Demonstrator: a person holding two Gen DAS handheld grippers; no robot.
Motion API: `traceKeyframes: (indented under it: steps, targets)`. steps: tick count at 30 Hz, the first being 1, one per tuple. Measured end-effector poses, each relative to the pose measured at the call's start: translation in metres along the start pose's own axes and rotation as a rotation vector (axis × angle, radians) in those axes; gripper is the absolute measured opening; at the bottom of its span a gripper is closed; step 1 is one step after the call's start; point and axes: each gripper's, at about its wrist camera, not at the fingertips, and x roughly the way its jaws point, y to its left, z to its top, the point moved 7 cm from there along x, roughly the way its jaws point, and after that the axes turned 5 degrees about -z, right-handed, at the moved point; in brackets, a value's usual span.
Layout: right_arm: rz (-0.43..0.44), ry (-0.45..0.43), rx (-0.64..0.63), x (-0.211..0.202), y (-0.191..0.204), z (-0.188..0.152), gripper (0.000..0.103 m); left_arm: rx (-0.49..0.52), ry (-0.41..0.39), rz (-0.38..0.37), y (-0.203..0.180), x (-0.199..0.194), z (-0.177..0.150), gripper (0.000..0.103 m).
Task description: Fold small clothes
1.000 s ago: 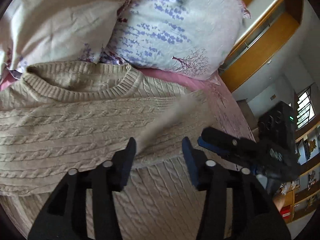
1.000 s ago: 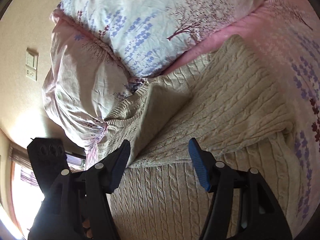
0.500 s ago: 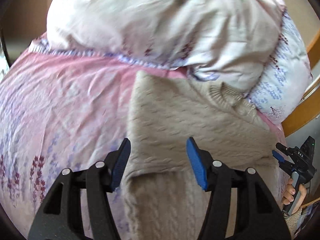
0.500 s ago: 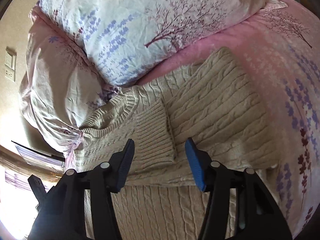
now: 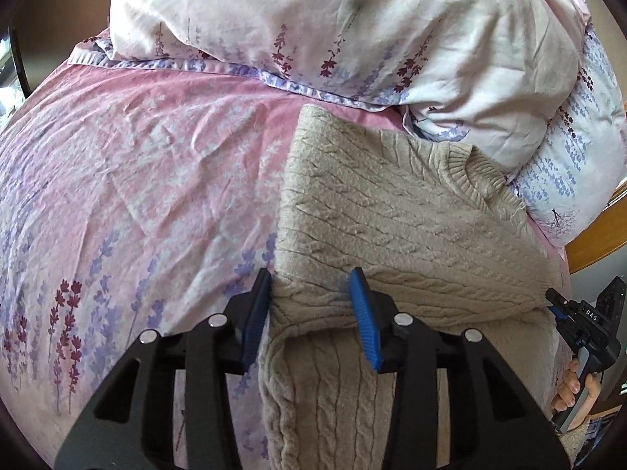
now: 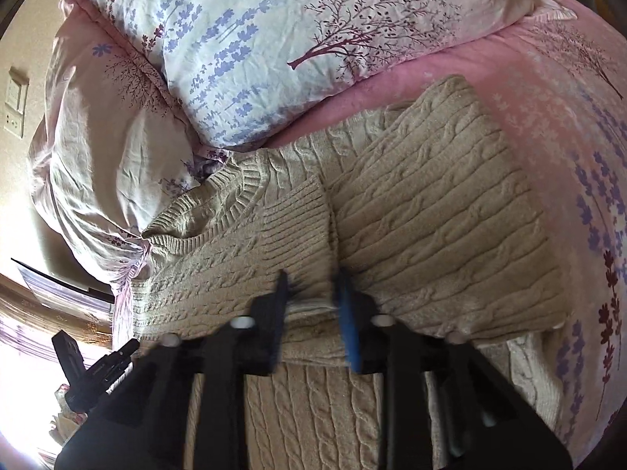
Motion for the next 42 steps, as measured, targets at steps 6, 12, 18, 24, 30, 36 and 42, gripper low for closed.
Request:
traceKeyframes:
  steps: [6, 12, 18, 24, 30, 36, 42]
  targets:
    - [0.065, -0.164, -0.050, -0.041, 0.024, 0.005, 0.009, -0.015, -0.014, -0.021, 0.002, 0.004, 0.004, 0.016]
    - [-0.033, -0.025, 0.030, -0.004, -0.007, -0.012, 0.010, 0.017, -0.027, -0.007, 0.003, 0.000, 0.002, 0.015]
    - [0.024, -0.021, -0.022, -0.052, -0.008, -0.034, 0.049, 0.041, -0.093, -0.131, 0.001, -0.049, -0.022, 0.034]
    - [0.103, 0.016, -0.054, -0.121, -0.055, -0.098, 0.052, 0.143, -0.116, -0.271, -0.004, -0.116, -0.092, 0.054]
    - [0.162, 0.122, -0.141, -0.176, -0.090, -0.179, 0.064, 0.201, -0.047, -0.372, 0.010, -0.156, -0.174, 0.064]
    - [0.126, 0.303, -0.130, -0.161, -0.113, -0.237, 0.064, 0.165, 0.052, -0.409, 0.036, -0.146, -0.229, 0.070]
    - [0.291, 0.318, -0.041, -0.136, -0.107, -0.240, 0.063, 0.110, 0.092, -0.481, 0.033, -0.122, -0.245, 0.071]
